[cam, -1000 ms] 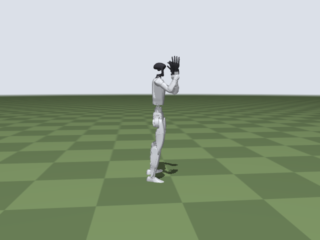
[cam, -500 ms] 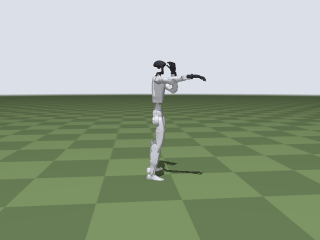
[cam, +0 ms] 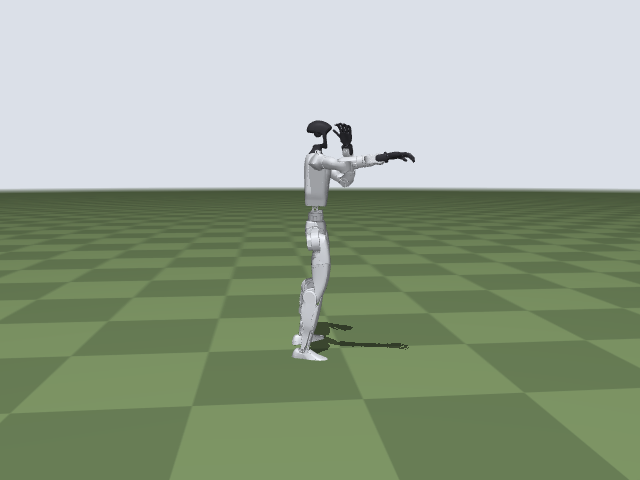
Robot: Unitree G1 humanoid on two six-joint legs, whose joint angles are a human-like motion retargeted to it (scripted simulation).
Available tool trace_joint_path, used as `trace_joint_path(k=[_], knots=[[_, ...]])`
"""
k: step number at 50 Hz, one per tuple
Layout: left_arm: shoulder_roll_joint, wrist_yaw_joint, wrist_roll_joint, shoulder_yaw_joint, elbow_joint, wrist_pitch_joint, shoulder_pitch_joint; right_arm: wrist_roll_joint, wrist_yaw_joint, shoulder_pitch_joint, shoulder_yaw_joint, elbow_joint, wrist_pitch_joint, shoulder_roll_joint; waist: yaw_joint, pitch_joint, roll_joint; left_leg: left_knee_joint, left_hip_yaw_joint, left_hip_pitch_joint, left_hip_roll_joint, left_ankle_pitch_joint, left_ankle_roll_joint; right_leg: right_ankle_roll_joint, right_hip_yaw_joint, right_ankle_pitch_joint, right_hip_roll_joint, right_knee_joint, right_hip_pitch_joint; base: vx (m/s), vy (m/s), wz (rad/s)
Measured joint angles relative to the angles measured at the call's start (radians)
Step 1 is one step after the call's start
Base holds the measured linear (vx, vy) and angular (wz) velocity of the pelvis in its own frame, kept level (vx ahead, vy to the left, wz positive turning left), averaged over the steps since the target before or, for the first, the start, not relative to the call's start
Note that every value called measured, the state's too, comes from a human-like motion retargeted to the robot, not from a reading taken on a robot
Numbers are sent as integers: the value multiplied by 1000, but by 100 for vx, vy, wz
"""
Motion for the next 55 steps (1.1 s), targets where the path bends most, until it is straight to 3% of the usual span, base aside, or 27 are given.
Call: trace_joint_path(k=[5,8,10,15,17,19,24,26,28,32,35,40,45,50,55], knots=[[15,131,11,8,7,-49,-10,-171,-390,-6,-66,-61,80,-41,-6,-3,9,-2,2,-1,-3,1,-5,9,1,-2,-3,1,-2,0,0,0],[11,174,20,4,17,-56,-17,-252,-496,-22,-64,-41,139,-60,-7,-11,8,-3,4,-1,-4,1,-9,9,2,-2,-3,-1,-3,0,0,0],[5,166,24,-1,23,-48,-24,-254,-469,-31,-32,3,144,-62,-7,-14,6,-2,5,0,-4,0,-9,6,3,-3,-3,-1,-3,0,0,0],[-9,30,31,3,15,-12,-30,-89,-94,-55,84,132,20,-28,-16,-15,9,0,8,5,-2,-5,-6,-6,8,-6,-2,5,-2,0,0,0],[-8,9,33,9,5,-8,-22,-52,-19,-42,81,140,0,-17,-20,-18,12,0,10,6,-2,-7,-5,-7,10,-5,-2,6,-2,0,0,0],[-3,17,30,15,-6,-11,-15,-44,-36,-28,60,118,3,-16,-25,-20,16,0,12,7,-2,-9,-4,-6,12,-5,-2,8,-4,0,0,0],[14,112,15,28,-15,-41,-4,-82,-305,9,-14,14,40,-24,-36,-28,19,-2,22,9,-3,-13,-5,2,18,-2,-2,7,-7,0,0,0],[13,117,12,25,-9,-41,-6,-80,-327,16,-23,5,44,-16,-38,-31,15,-2,27,11,-3,-15,-5,3,22,-1,-1,6,-8,0,0,0],[6,77,11,21,-4,-21,-12,-47,-235,12,-15,28,42,2,-39,-30,9,-2,32,14,-3,-17,-2,1,28,0,0,6,-8,0,0,0],[-17,-58,16,19,-9,36,-19,62,120,19,1,103,46,65,-39,-26,-2,-1,44,23,-3,-20,7,-6,40,2,2,9,-7,0,0,0],[-25,-102,6,30,-24,44,-14,117,219,73,-23,90,44,116,-39,-22,-7,1,52,27,-3,-22,12,-7,48,4,3,10,-8,0,0,0],[10,-39,-4,70,-57,-2,27,181,12,253,-148,-167,0,198,-39,-5,-19,0,59,29,-7,-24,19,3,54,7,0,15,-13,0,0,0],[123,34,97,133,-96,-29,91,260,-125,394,-230,-531,-78,283,-36,7,-26,-1,54,18,-15,-24,28,10,47,10,-9,13,-21,0,1,2],[273,92,235,204,-139,-40,191,307,-202,421,-268,-885,-149,322,-18,9,-28,0,32,-4,-28,-21,36,11,25,16,-25,1,-25,-1,7,22],[425,149,248,286,-163,-65,366,368,-305,372,-346,-1195,-215,356,12,11,-32,0,-9,-27,-49,-15,43,9,-10,17,-49,-13,-19,0,10,41]])
